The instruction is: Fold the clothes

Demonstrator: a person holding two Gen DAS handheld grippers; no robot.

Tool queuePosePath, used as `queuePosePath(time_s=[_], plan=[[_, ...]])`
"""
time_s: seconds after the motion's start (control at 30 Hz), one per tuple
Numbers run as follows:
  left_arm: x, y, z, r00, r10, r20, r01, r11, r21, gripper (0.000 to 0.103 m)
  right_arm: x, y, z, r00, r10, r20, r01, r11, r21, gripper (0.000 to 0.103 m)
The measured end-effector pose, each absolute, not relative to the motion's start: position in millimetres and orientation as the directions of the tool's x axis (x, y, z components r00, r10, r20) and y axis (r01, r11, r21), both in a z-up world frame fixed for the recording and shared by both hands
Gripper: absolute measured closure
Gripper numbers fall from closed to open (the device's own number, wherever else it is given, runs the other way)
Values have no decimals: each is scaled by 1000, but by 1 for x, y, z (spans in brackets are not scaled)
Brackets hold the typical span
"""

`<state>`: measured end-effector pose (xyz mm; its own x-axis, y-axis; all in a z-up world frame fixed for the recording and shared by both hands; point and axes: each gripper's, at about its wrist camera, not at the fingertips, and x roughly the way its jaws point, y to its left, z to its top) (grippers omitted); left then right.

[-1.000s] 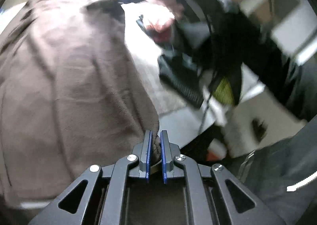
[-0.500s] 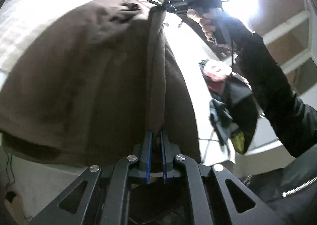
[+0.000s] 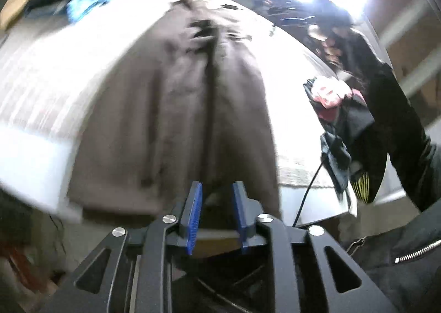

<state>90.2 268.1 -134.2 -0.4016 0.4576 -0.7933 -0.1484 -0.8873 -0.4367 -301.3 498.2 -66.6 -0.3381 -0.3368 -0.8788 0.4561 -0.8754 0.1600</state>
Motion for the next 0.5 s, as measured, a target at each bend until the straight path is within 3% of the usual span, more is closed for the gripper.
queuePosePath(time_s=[0.13,0.33,0.47,0.5], plan=[[65,306,-142,-330,472,-818,-296,-874,-385,73,-327,502,-110,-284,-348,-893,394,-892,223,42],[48,315,-169,-235,469,-851,-315,-865,-390,73,-360,470,-150,-261,-330,-907,404,-891,208,42],[46,312,-168,-214,486,-847,-328,-853,-406,73,-382,472,-162,-264,-424,-866,361,-876,319,44],[46,311,-167,-213,489,-846,-329,-851,-409,73,-385,474,-161,-266,-439,-858,356,-872,336,77]])
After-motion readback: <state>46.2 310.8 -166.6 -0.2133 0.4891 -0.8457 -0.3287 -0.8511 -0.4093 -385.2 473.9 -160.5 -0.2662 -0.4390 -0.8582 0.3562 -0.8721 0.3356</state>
